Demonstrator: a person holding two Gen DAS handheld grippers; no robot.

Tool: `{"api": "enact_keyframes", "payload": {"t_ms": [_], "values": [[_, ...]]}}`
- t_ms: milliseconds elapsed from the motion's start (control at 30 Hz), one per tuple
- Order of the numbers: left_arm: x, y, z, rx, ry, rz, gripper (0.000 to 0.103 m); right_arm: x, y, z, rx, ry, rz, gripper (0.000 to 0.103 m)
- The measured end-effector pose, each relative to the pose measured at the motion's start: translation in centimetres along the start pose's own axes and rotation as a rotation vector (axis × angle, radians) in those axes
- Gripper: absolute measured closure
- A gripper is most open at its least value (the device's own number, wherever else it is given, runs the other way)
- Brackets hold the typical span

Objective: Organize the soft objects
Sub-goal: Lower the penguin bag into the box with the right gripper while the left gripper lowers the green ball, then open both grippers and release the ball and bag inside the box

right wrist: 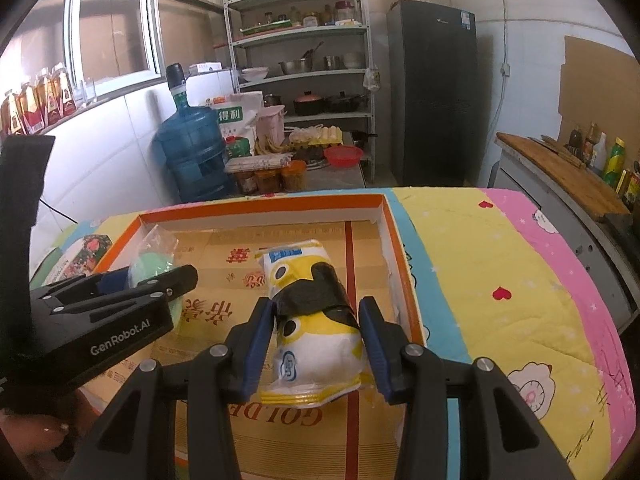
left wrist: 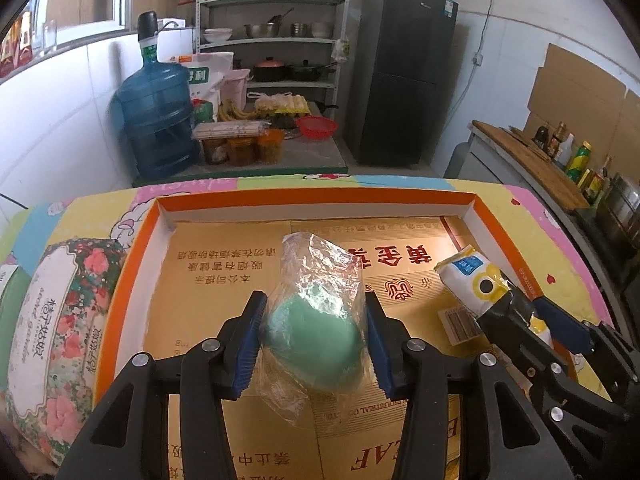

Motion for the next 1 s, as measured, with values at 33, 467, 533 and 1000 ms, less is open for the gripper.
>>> {"api": "enact_keyframes", "payload": {"t_ms": [33, 467, 533, 1000], "values": [[0.0, 0.0, 0.0, 0.002, -0.001, -0.003, 0.053, 0.0, -0.1, 0.0, -0.002, -0.001, -0.003, 0.058], [0.5, 2.2, 0.5, 0.014, -0.046, 0.060, 0.028, 0.2, 0.8, 0.4, -0.010, -0.010, 0.030, 0.033], [0.4, 2.5, 0.6, -0.005, -0.044, 0.057, 0.028, 0.3, 1.2, 0.5, -0.013, -0.014, 0.035, 0.033], [0.8, 7.2, 0.9, -0.026, -0.062, 0.142, 0.028, 1.3, 6.4, 0.8, -0.026, -0.041, 0.123, 0.032]]}}
Point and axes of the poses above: each gripper's, at about its wrist camera, not at the fingertips, and y roughly against the way its jaws point, z to its right, x to its top, the point moved 7 cm from there along -y, roughly the way its jaws point, and after that the axes turned 6 degrees about -y, right-handed, at the moved point
